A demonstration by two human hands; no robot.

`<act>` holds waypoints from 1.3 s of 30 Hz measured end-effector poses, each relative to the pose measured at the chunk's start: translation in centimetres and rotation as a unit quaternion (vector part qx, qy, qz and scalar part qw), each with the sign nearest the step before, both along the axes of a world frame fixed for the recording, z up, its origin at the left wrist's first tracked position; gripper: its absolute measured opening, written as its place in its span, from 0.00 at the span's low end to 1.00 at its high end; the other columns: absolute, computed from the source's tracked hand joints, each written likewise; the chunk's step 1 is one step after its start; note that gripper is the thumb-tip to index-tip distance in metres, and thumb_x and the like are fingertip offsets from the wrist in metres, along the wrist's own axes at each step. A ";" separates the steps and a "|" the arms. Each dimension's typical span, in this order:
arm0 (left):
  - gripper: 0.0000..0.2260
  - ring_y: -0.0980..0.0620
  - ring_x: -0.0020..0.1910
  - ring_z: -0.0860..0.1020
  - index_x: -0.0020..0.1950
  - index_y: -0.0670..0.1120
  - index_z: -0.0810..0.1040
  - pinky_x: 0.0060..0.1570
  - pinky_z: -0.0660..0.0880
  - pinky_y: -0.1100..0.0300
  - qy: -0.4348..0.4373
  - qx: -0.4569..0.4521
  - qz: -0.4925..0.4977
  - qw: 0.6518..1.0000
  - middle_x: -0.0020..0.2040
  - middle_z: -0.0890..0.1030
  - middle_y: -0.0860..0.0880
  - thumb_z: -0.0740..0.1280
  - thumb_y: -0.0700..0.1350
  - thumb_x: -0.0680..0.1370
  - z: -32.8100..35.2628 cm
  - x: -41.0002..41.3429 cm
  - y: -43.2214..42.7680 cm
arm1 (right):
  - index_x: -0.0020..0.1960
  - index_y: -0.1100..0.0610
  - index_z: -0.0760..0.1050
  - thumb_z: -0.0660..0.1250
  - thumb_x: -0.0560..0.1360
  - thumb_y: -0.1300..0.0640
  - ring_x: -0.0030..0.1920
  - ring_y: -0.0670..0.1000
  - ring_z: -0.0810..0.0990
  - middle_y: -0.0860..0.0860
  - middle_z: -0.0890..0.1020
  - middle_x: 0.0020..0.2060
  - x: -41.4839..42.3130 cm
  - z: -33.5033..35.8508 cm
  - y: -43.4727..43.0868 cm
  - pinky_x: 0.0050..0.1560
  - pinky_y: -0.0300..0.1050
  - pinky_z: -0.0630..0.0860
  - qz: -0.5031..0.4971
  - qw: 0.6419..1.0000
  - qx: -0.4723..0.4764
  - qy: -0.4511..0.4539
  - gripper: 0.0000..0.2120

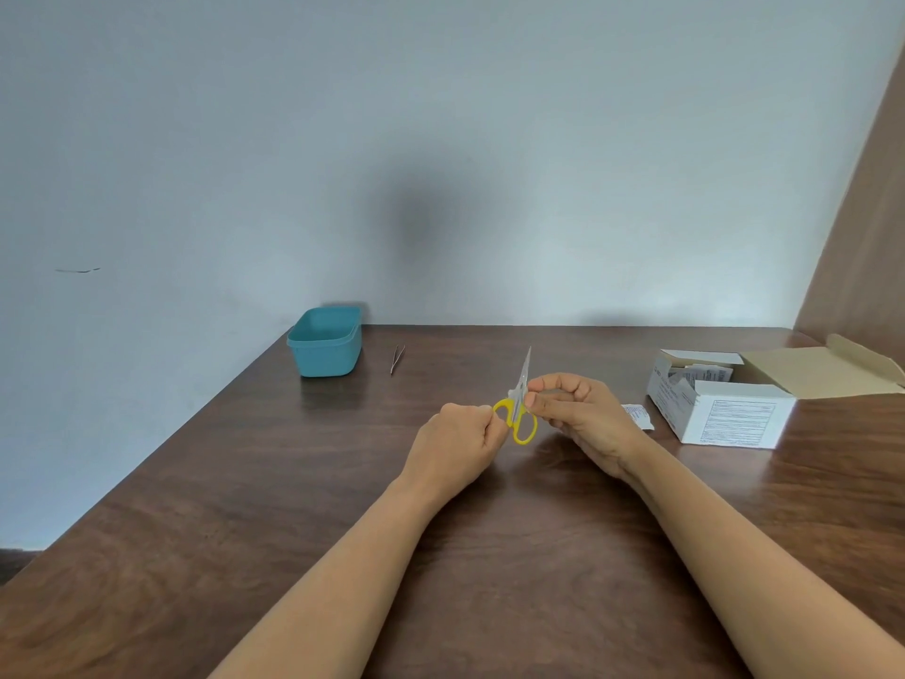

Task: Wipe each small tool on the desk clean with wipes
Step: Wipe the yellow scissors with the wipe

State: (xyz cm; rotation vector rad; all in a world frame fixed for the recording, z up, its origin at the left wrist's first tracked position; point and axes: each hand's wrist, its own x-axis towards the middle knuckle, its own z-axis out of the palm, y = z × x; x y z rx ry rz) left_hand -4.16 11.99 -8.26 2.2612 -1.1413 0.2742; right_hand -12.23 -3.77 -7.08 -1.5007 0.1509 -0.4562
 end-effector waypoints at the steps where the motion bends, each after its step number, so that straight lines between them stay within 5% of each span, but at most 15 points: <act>1: 0.21 0.39 0.34 0.69 0.29 0.46 0.58 0.32 0.61 0.54 -0.004 0.004 -0.001 1.000 0.28 0.67 0.47 0.58 0.48 0.80 0.0 -0.1 0.0 | 0.44 0.57 0.81 0.78 0.58 0.55 0.40 0.52 0.76 0.55 0.84 0.37 0.1 0.0 0.1 0.44 0.43 0.69 -0.011 1.000 0.007 -0.006 0.15; 6: 0.21 0.42 0.32 0.67 0.29 0.46 0.58 0.32 0.60 0.55 0.002 -0.020 0.010 1.000 0.27 0.66 0.48 0.57 0.49 0.80 0.0 -0.2 0.0 | 0.42 0.59 0.77 0.76 0.67 0.62 0.28 0.44 0.71 0.51 0.80 0.29 0.6 0.4 0.9 0.34 0.37 0.67 -0.055 0.998 0.042 -0.007 0.08; 12: 0.20 0.37 0.39 0.74 0.30 0.46 0.59 0.34 0.63 0.54 0.011 -0.047 0.064 0.997 0.34 0.74 0.43 0.56 0.51 0.81 0.1 -0.2 0.0 | 0.39 0.59 0.81 0.76 0.67 0.62 0.30 0.47 0.66 0.53 0.77 0.31 0.9 0.1 1.2 0.33 0.40 0.63 -0.085 0.994 0.059 0.033 0.05; 18: 0.21 0.35 0.38 0.72 0.29 0.47 0.58 0.34 0.60 0.54 0.039 -0.070 0.058 0.995 0.28 0.66 0.48 0.57 0.49 0.81 0.2 0.3 0.2 | 0.41 0.58 0.83 0.75 0.68 0.63 0.32 0.46 0.67 0.53 0.81 0.35 0.5 0.2 1.1 0.33 0.37 0.63 -0.053 0.997 0.028 0.055 0.03; 29: 0.18 0.44 0.32 0.63 0.28 0.46 0.57 0.32 0.62 0.53 0.058 -0.098 -0.015 0.993 0.25 0.62 0.50 0.54 0.51 0.75 0.4 0.3 0.2 | 0.40 0.56 0.72 0.73 0.64 0.58 0.27 0.42 0.72 0.49 0.77 0.32 0.5 0.7 1.7 0.29 0.32 0.69 0.037 0.976 0.206 0.057 0.10; 35: 0.20 0.47 0.31 0.65 0.28 0.40 0.65 0.33 0.67 0.49 0.127 -0.129 0.014 0.983 0.26 0.67 0.47 0.56 0.51 0.76 0.5 0.3 0.2 | 0.39 0.57 0.71 0.71 0.66 0.60 0.29 0.42 0.72 0.50 0.77 0.34 0.8 0.5 2.1 0.31 0.31 0.71 0.061 0.969 0.236 0.033 0.09; 39: 0.21 0.52 0.30 0.70 0.24 0.48 0.68 0.35 0.67 0.57 0.260 -0.195 0.041 0.945 0.23 0.71 0.53 0.58 0.46 0.78 1.0 -0.1 0.1 | 0.38 0.56 0.69 0.68 0.70 0.65 0.31 0.42 0.74 0.49 0.77 0.34 1.3 0.2 3.4 0.31 0.31 0.71 0.056 0.968 0.240 -0.042 0.09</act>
